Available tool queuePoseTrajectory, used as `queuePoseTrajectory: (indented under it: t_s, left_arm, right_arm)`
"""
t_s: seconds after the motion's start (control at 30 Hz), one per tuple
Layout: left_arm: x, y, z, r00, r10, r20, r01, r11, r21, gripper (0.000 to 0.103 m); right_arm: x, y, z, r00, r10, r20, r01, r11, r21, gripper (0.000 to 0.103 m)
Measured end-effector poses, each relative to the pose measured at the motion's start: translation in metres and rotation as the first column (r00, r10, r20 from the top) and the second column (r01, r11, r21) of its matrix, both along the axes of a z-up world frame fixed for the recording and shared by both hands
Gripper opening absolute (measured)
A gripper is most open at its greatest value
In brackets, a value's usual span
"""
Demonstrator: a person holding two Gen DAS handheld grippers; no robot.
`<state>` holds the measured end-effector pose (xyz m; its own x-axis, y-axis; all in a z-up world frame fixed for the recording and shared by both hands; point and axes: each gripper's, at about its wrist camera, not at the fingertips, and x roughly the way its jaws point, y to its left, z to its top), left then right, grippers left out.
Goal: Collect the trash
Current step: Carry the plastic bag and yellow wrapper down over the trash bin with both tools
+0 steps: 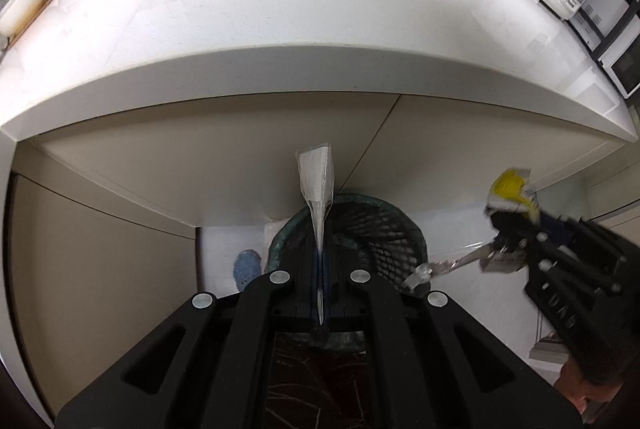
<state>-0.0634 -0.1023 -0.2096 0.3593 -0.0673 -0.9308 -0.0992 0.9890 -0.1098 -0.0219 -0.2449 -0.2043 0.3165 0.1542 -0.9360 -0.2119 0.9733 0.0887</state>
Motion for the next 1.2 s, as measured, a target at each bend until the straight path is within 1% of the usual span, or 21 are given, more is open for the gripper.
queuePoseTrajectory:
  t_s: [0.07, 0.23, 0.33, 0.57, 0.73, 1.07, 1.17, 1.2]
  left_arm:
    - [-0.001, -0.001, -0.004, 1.0, -0.011, 0.03, 0.011, 1.0, -0.007, 0.0]
    - [-0.001, 0.002, -0.019, 0.999, -0.012, 0.032, 0.012, 1.0, -0.024, 0.0]
    - [-0.002, 0.002, -0.027, 0.999, -0.022, 0.04, 0.023, 1.0, -0.016, 0.0]
    - [-0.006, -0.001, -0.05, 0.999, -0.029, 0.023, 0.029, 0.999, -0.018, 0.0]
    - [-0.01, 0.004, -0.065, 1.0, -0.015, -0.001, 0.015, 1.0, -0.027, 0.0]
    - [-0.02, 0.021, -0.066, 1.0, 0.027, -0.012, -0.027, 0.999, -0.017, 0.0]
    - [-0.02, 0.021, -0.068, 0.999, 0.041, -0.022, -0.042, 0.999, -0.017, 0.0]
    - [-0.022, 0.022, -0.068, 0.999, 0.045, -0.024, -0.046, 0.999, -0.017, 0.0]
  right_arm:
    - [0.0, -0.001, -0.01, 1.0, -0.007, -0.019, 0.007, 1.0, 0.01, 0.019]
    - [-0.001, 0.002, -0.034, 0.999, 0.003, -0.043, -0.004, 1.0, -0.008, 0.019]
    - [-0.002, 0.001, -0.05, 0.998, 0.004, -0.061, -0.006, 1.0, -0.027, 0.019]
    - [-0.002, 0.004, -0.082, 0.995, -0.005, -0.103, -0.001, 0.998, -0.058, 0.019]
    - [-0.002, 0.014, -0.097, 0.992, 0.006, -0.13, -0.015, 0.998, -0.067, 0.02]
    - [-0.006, 0.033, -0.117, 0.986, 0.063, -0.153, -0.075, 0.994, -0.073, 0.02]
    - [-0.006, 0.037, -0.123, 0.985, 0.073, -0.157, -0.085, 0.994, -0.073, 0.022]
    - [-0.006, 0.038, -0.124, 0.984, 0.074, -0.16, -0.086, 0.994, -0.069, 0.025]
